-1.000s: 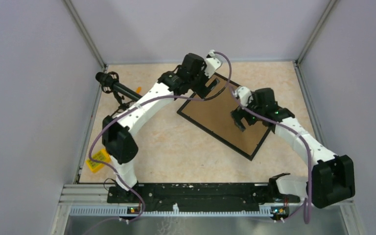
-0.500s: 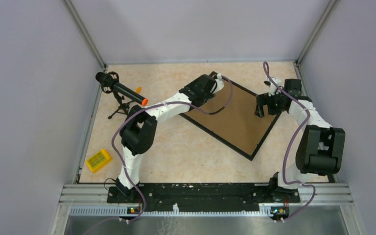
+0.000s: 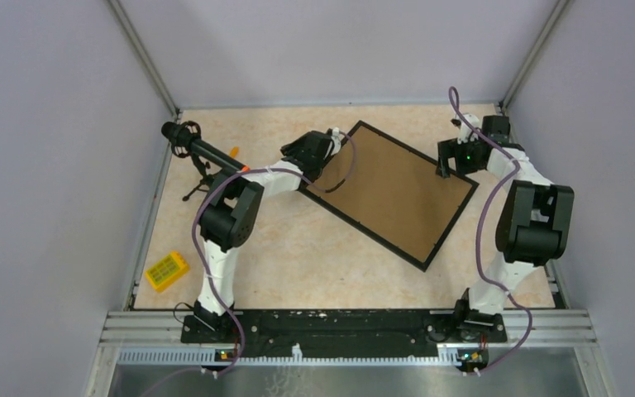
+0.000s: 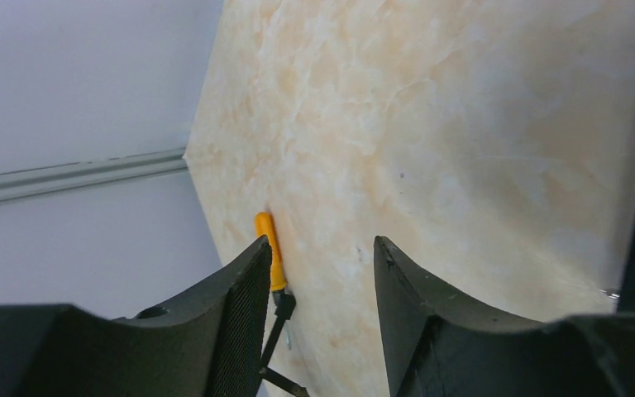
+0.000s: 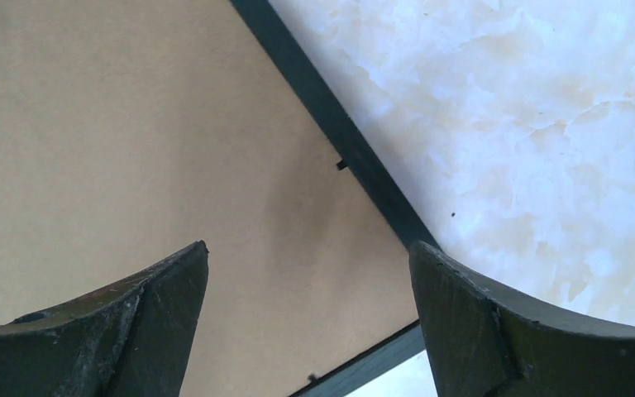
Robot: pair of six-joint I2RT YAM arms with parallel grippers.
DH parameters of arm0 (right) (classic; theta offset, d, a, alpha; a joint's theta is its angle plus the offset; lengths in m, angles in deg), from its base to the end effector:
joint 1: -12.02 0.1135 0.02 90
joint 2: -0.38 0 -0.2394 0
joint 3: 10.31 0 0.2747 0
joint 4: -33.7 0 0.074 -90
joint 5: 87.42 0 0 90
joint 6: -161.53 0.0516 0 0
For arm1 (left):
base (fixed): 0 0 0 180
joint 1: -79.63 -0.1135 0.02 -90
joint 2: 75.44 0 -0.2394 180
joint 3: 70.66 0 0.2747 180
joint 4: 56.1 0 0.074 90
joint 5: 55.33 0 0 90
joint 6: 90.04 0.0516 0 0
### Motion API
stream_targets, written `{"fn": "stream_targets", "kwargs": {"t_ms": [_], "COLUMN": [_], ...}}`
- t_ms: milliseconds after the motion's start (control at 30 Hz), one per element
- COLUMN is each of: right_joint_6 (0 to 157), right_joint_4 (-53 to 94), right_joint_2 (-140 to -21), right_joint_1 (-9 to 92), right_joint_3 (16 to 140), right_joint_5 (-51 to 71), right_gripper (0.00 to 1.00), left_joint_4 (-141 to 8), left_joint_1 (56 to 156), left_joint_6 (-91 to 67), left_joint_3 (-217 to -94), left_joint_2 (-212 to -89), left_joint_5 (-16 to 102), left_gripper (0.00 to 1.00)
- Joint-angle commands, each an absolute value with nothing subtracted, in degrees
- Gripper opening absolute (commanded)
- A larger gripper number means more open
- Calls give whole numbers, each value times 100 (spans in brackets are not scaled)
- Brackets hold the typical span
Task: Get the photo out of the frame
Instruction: Move the distractor to the center of the board.
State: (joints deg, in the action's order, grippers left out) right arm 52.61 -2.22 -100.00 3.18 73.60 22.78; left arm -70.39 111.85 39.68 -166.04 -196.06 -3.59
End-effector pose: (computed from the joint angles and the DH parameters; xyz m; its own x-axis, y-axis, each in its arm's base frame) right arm 0.3992 -0.0441 0.1741 -0.7197 -0.1960 -0.6660 -0.3144 0.9474 0.0609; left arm 0.4221 -0.2282 0.1295 -0.4049 0.8483 -0.3414 0.3553 0.4900 0.7960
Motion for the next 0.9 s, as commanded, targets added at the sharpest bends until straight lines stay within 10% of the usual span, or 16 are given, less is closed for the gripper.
{"fn": "stream_targets", "kwargs": {"t_ms": [0,867], "right_joint_6": [5378,5369], "right_joint_4": [-17,121], "right_joint_2": [-10384,-10438], "right_joint_1": [210,209], "right_joint_3": [7775,7603], "right_joint_5": [2375,2507], "right_gripper": [89,89], "left_joint_4": [-6006,-2339], "left_joint_1": [11059,9819], "left_joint_6": [4537,6944], "left_joint_3": [-16374,-14743], "left_joint_2": [-19694,-19921], "left_joint_5": [-751,-1169], "left_gripper": [54,54]}}
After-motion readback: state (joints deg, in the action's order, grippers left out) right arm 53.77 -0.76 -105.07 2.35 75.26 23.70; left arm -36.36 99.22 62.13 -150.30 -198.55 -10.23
